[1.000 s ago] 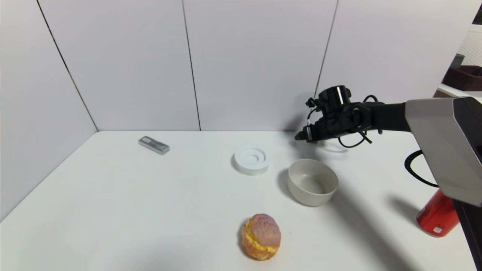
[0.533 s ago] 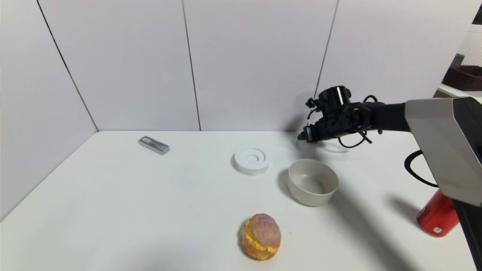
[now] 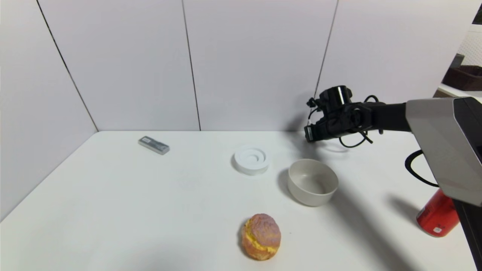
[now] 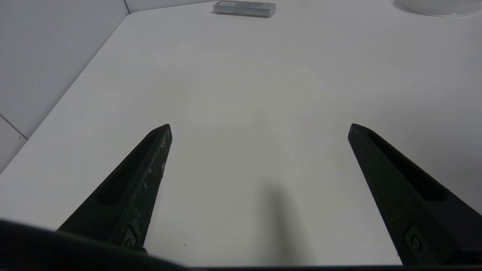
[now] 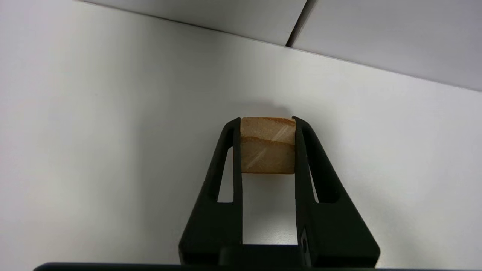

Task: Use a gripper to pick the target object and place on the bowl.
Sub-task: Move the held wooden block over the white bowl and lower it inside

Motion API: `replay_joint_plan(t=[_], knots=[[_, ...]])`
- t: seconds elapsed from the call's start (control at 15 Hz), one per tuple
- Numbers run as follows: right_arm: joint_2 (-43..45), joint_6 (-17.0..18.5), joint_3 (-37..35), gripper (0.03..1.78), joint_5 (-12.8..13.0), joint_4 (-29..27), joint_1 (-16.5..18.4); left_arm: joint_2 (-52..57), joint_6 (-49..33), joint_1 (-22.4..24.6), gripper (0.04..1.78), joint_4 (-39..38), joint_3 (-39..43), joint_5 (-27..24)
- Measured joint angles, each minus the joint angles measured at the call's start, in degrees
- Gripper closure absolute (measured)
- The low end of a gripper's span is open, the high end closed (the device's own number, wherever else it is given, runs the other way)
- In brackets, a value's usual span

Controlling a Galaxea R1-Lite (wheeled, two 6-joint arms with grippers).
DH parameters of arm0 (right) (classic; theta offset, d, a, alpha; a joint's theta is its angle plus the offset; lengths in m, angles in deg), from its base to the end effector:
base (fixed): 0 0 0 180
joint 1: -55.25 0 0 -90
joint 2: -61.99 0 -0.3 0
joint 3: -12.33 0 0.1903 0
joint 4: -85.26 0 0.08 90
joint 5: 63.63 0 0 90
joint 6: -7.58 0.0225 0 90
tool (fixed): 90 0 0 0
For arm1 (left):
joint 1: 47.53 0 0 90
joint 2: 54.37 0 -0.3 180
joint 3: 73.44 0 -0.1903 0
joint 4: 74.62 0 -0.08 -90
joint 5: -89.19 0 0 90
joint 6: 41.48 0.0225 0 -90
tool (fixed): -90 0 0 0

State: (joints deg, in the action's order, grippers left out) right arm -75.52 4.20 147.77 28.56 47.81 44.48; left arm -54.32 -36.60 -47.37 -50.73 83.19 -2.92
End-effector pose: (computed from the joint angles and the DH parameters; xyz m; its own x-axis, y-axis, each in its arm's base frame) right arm 0.4820 0.0908 0.1305 0.7644 0.1065 -0.6359 -0.1944 0.9784 -0.0698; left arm -0.0229 -0.0009 0.0745 0.9994 -0.0340 -0.0082 0.0346 0.9958 0.0848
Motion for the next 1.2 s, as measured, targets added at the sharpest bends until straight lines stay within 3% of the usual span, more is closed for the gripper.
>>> replay_joint_plan(t=[0.4,0.67,0.87,1.2], knots=[[1.0,0.0,0.0,1.42,0.0,-0.9,0.4,0.0,0.0,0.0,0.13,0.0,0.0,0.0],[7.8,0.3,-2.1,1.42,-0.1,-4.8,-0.2,0.0,0.0,0.0,0.13,0.0,0.0,0.0],[16.0,0.3,-8.8,1.42,-0.3,-5.7,-1.4,0.0,0.0,0.0,0.13,0.0,0.0,0.0],[31.9,0.7,-27.7,1.42,-0.5,-4.9,-4.9,0.0,0.0,0.0,0.13,0.0,0.0,0.0]])
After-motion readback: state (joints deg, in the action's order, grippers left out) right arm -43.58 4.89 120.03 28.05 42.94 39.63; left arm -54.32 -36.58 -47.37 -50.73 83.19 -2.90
